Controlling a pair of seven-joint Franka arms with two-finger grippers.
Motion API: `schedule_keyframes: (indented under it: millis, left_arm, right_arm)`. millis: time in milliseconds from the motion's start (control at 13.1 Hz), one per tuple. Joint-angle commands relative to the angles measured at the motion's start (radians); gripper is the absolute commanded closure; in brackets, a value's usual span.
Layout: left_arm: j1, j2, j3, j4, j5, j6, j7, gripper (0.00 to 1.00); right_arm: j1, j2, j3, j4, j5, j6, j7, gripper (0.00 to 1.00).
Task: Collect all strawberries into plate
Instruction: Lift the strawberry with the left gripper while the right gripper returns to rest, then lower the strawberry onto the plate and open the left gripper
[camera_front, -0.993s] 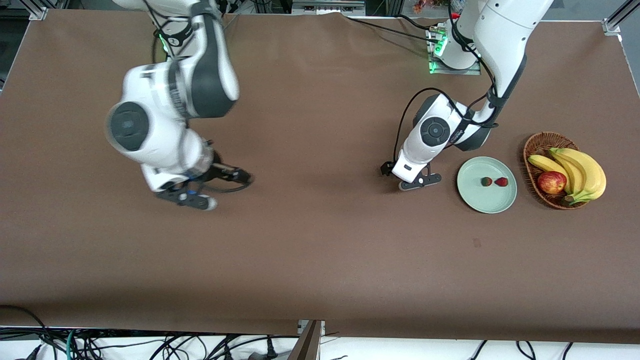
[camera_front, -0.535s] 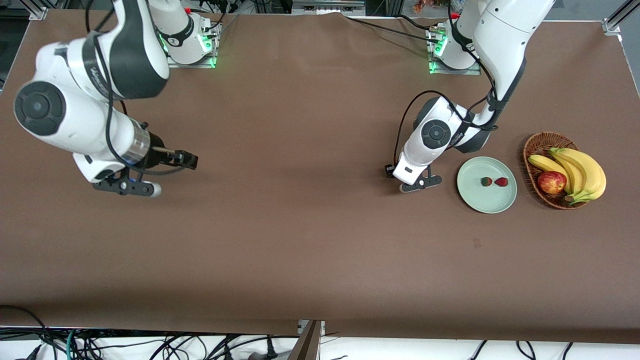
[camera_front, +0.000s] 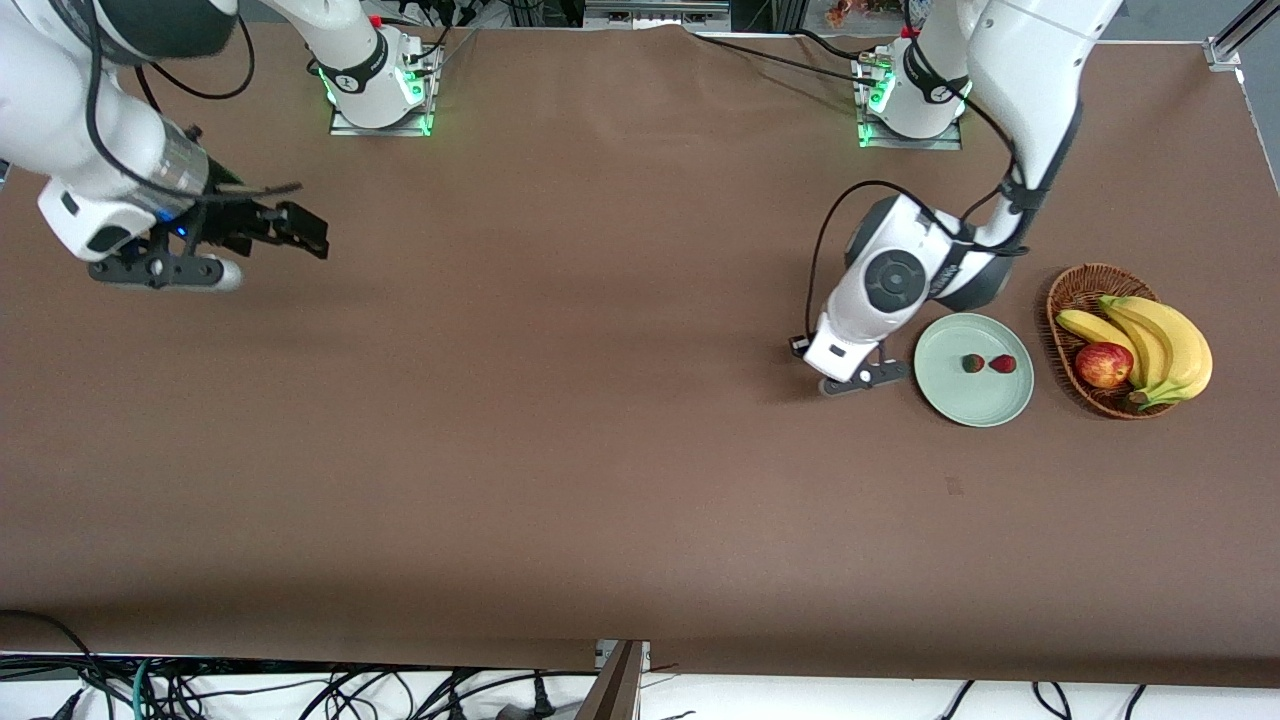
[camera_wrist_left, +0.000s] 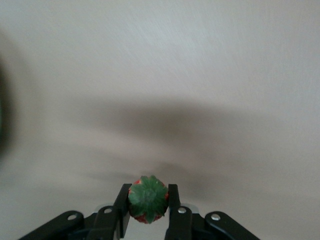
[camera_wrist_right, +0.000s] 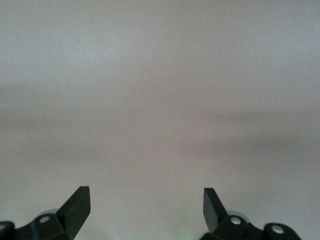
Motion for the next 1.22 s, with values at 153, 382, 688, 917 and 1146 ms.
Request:
schedule_keyframes:
  millis: [153,382,688,917,1146]
  left_arm:
    - [0.015,-0.080,0.222,0.000,-0.119,-0.111,0.441,0.74]
    - [0.017,-0.024,0.326,-0.003,-0.156,-0.064,0.643,0.74]
    - [0.018,0.026,0.330,-0.014,-0.172,0.000,0.663,0.67]
    - [0.018,0.018,0.328,-0.017,-0.172,-0.011,0.672,0.00]
    - [0.018,-0.071,0.330,-0.010,-0.172,-0.089,0.677,0.00]
  right_arm:
    - [-0.074,-0.073,0.040,-0.082,-0.015,0.029,-0.063,0.00]
    - [-0.091,-0.059,0.038,-0.062,-0.004,0.023,-0.105,0.00]
    - [-0.092,0.017,0.040,0.066,-0.007,-0.014,-0.112,0.00]
    - [-0.089,0.017,0.040,0.063,-0.010,-0.016,-0.108,0.00]
    - [-0.088,0.020,0.040,0.073,-0.015,-0.013,-0.108,0.00]
